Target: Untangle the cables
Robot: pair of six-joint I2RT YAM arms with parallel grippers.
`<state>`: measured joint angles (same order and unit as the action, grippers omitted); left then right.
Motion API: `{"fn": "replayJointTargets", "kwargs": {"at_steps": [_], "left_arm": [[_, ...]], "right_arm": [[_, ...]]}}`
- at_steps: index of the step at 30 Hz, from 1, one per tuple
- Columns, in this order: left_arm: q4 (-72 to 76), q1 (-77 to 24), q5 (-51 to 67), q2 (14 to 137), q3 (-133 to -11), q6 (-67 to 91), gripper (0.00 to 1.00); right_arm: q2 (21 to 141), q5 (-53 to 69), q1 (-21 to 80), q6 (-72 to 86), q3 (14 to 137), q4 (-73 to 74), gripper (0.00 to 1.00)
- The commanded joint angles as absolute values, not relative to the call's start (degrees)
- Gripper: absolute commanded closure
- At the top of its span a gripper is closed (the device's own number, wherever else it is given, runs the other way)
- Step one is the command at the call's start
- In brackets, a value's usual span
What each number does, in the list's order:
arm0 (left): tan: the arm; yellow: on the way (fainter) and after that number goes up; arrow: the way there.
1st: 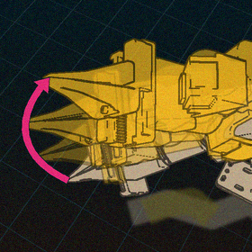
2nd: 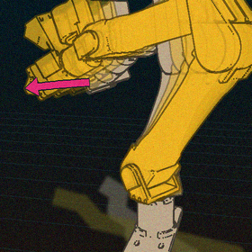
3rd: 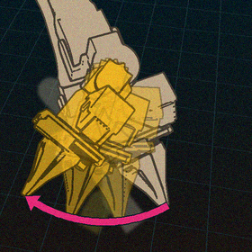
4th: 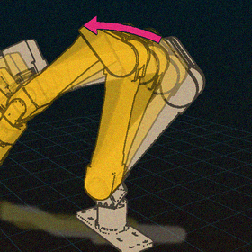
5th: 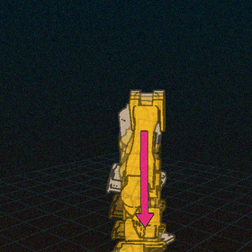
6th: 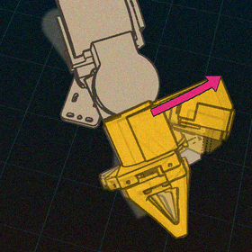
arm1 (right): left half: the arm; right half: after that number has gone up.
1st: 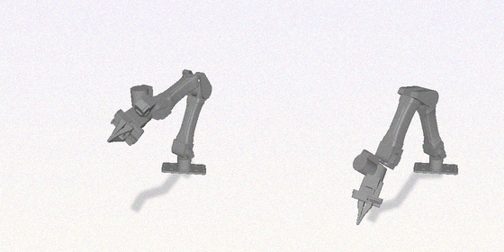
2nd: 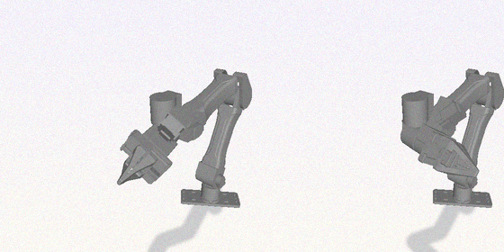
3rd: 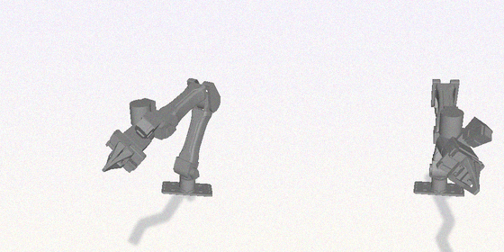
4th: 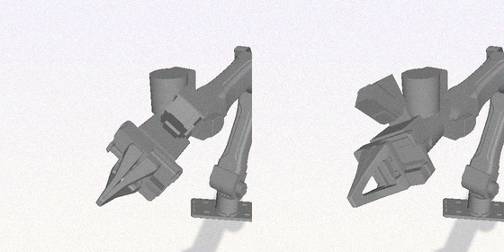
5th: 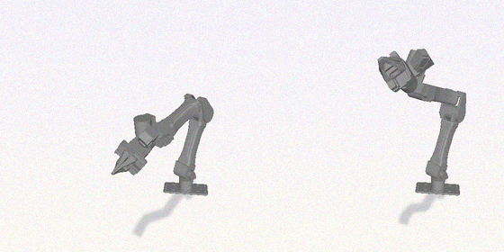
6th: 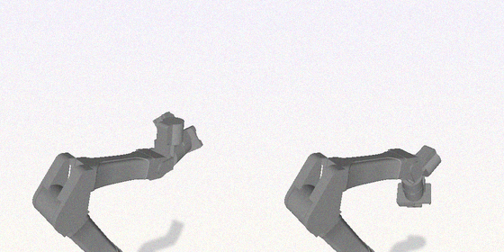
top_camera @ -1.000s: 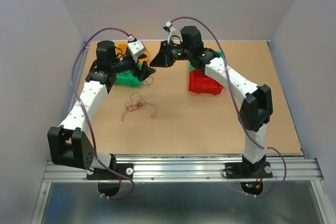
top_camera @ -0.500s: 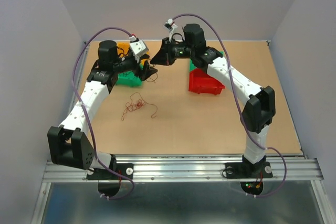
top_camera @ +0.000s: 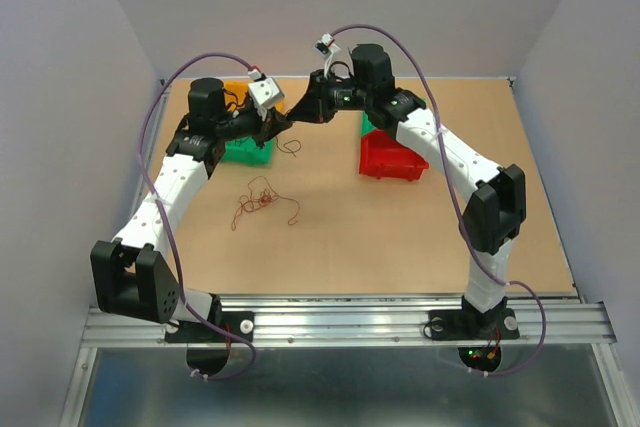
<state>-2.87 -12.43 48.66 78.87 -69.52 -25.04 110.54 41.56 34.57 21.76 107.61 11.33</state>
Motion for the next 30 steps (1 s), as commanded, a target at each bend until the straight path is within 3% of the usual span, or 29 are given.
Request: {"fn": "replayJointTargets", "kwargs": {"at_steps": [1,3,4,6,7,9,18,30], "left_arm": [[-2.5,-12.8,48.7,78.0,-72.1,-25.0,1.0],[-4.5,-12.8,48.2,78.4,-72.8,-25.7,1.0],[-5.1,-12.8,47.9,78.6,-73.0,-25.9,1.0],[-6.0,-12.8,45.7,78.7,-73.2,-25.9,1.0],[-6.0,-12.7,44.6,78.8,-73.2,-25.8,1.0],[-4.3,-12.4,40.1,78.7,-72.4,-24.4,1.0],[2.8,-6.5,39.3,84.3,-75.2,-23.7,1.0],[2.5,-0.5,43.8,93.9,-77.3,-37.4,1.0]], "right_arm": [[106.7,41.8,35.1,21.8,107.2,8.8,0.82],[106.3,40.6,35.1,21.9,106.6,8.7,0.75],[106.1,39.9,35.1,22.0,106.3,8.7,0.57],[104.4,36.1,35.2,22.2,104.0,8.6,0.47],[103.6,34.3,35.1,22.4,103.0,8.4,0.36],[102.1,28.5,35.0,22.9,100.7,7.9,0.29],[93.8,15.7,34.0,25.6,87.6,2.7,0.27],[91.1,15.3,33.7,26.3,81.3,1.8,0.27]]}}
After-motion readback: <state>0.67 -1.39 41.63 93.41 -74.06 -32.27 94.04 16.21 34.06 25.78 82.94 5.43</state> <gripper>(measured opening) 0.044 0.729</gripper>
